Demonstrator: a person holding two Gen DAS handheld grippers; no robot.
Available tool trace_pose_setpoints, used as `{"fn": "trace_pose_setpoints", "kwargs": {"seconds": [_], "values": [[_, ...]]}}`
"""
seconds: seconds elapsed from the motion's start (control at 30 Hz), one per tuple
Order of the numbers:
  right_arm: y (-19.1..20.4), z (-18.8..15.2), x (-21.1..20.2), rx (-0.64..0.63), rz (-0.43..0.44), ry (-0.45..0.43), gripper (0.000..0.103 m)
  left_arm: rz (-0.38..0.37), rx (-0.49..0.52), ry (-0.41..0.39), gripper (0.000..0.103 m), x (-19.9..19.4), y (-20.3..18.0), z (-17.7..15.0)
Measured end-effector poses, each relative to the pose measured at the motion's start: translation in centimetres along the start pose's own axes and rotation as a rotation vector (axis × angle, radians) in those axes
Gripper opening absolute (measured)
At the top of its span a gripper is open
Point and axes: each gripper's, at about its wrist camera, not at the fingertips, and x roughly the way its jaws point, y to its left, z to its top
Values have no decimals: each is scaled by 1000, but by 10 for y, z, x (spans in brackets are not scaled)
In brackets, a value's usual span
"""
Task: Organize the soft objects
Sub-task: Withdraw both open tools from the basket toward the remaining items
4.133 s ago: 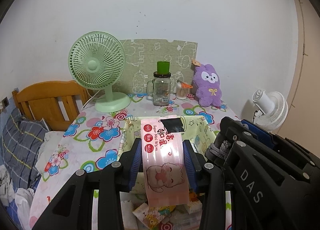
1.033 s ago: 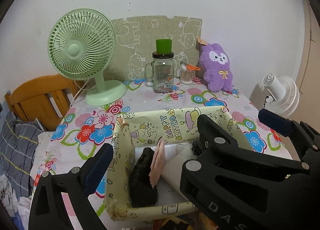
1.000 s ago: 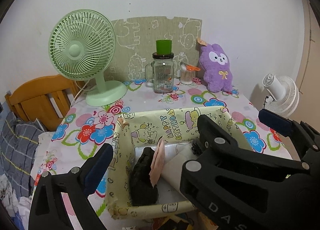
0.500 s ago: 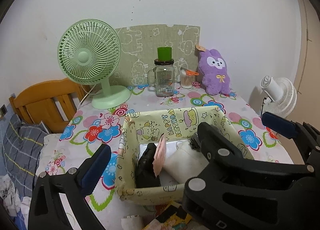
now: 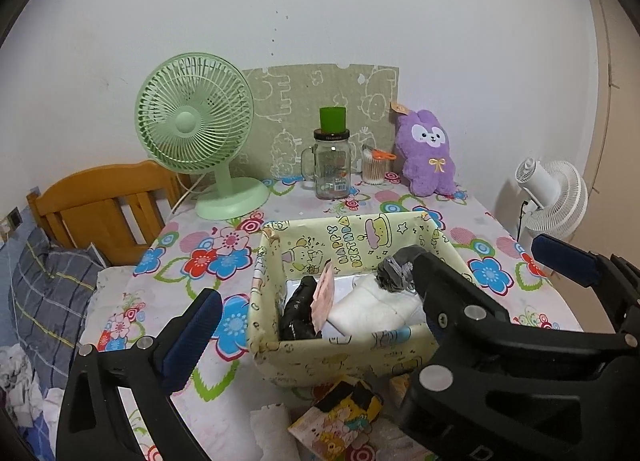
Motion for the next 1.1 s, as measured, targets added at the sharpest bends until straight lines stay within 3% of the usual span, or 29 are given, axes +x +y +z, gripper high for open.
{"fn": "trace_pose_setpoints", "kwargs": {"seconds": [0.63,1.1], "values": [[8,-19,-43,-26,8,-55,98,-15,1,-45,103,-36,4,-18],[7,-48,-54,-8,-13,-46,97,-44,-1,-12,102,-43,0,-47]]}}
